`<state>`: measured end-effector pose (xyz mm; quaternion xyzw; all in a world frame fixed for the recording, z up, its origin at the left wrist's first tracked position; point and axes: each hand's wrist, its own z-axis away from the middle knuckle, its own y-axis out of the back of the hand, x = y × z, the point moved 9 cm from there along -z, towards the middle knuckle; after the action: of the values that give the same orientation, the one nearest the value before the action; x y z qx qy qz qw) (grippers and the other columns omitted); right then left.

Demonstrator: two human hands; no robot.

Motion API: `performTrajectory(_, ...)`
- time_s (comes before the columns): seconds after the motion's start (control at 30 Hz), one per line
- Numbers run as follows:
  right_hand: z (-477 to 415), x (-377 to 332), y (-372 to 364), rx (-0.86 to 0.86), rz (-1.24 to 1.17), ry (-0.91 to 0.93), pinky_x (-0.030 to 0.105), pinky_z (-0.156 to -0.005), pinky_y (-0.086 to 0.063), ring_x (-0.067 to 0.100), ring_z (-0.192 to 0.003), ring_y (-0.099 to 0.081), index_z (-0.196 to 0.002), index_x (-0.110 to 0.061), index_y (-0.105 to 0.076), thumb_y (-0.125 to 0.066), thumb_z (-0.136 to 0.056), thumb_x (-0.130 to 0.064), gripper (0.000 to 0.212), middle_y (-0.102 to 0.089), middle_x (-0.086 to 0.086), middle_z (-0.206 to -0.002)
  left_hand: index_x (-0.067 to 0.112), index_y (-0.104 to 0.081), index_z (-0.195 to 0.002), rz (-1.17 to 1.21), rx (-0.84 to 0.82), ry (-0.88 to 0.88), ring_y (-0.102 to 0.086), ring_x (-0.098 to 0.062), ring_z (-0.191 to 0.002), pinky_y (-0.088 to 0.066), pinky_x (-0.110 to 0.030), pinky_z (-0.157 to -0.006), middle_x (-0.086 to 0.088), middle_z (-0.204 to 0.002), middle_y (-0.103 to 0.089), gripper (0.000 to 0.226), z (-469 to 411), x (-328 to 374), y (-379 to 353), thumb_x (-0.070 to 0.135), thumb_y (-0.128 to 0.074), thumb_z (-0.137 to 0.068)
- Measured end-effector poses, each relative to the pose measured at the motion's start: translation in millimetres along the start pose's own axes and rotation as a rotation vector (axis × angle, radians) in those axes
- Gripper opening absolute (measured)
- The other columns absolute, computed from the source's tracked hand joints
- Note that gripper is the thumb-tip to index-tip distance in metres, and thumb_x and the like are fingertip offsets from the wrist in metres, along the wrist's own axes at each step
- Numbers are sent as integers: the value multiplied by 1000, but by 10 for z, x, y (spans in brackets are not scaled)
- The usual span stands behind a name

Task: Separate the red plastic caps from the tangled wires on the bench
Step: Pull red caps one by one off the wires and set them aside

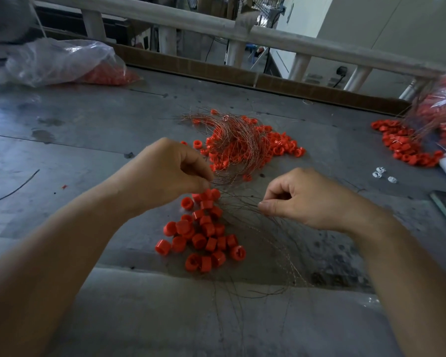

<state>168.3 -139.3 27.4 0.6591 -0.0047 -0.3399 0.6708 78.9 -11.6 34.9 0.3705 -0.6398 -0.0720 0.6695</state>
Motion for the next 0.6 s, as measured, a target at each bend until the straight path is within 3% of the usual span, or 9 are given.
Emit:
performTrajectory(0.1, 6, 2, -47, -56, 31, -2, 5, -45, -35, -13, -48, -50, -61, -26, -60, -62, -84, -32, 25, -53, -30, -46, 24, -68, -67, 12, 51, 25, -60, 7, -59, -41, 0, -55, 18, -69, -67, 21, -25, -50, 60, 4, -74, -72)
performTrajectory(0.2, 12, 0, -48, -72, 39, 7, 8, -42, -35, -6, -43, -48, -63, -23, -64, -63, -83, -32, 22, -53, -24, -43, 25, -68, -65, 12, 80, 51, -63, 1, -61, -48, -7, -58, 14, -67, -68, 22, -38, -104, 94, 5, -73, -73)
performTrajectory(0.3, 12, 5, 34, -12, -13, 11, 8, -43, -35, -6, -43, -47, -66, -24, -66, -63, -83, -33, 20, -52, -27, -44, 29, -66, -63, -24, 124, 78, -64, -2, -62, -48, -16, -64, 12, -63, -68, 26, -72, -193, 149, 7, -73, -74)
performTrajectory(0.4, 14, 14, 141, 87, -65, 20, 7, -44, -35, -8, -44, -47, -67, -25, -65, -63, -83, -32, 18, -51, -29, -44, 31, -65, -61, -28, 216, 114, -63, -4, -65, -46, -17, -62, 10, -61, -67, 27, -137, -317, 243, 8, -73, -74)
performTrajectory(0.53, 8, 21, 216, 191, -105, 28, 6, -45, -36, -6, -46, -48, -65, -28, -63, -62, -84, -32, 19, -53, -28, -46, 20, -70, -77, -86, 327, 152, -57, -1, -68, -41, -15, -60, 12, -73, -64, 12, -260, -471, 321, 8, -70, -78)
performTrajectory(0.6, -1, 30, 219, 213, -100, 25, 6, -47, -37, -5, -49, -51, -65, -29, -62, -61, -84, -33, 19, -52, -30, -47, 17, -71, -92, -200, 359, 147, -53, -3, -69, -39, -16, -60, 7, -80, -63, 16, -333, -488, 329, 9, -66, -80)
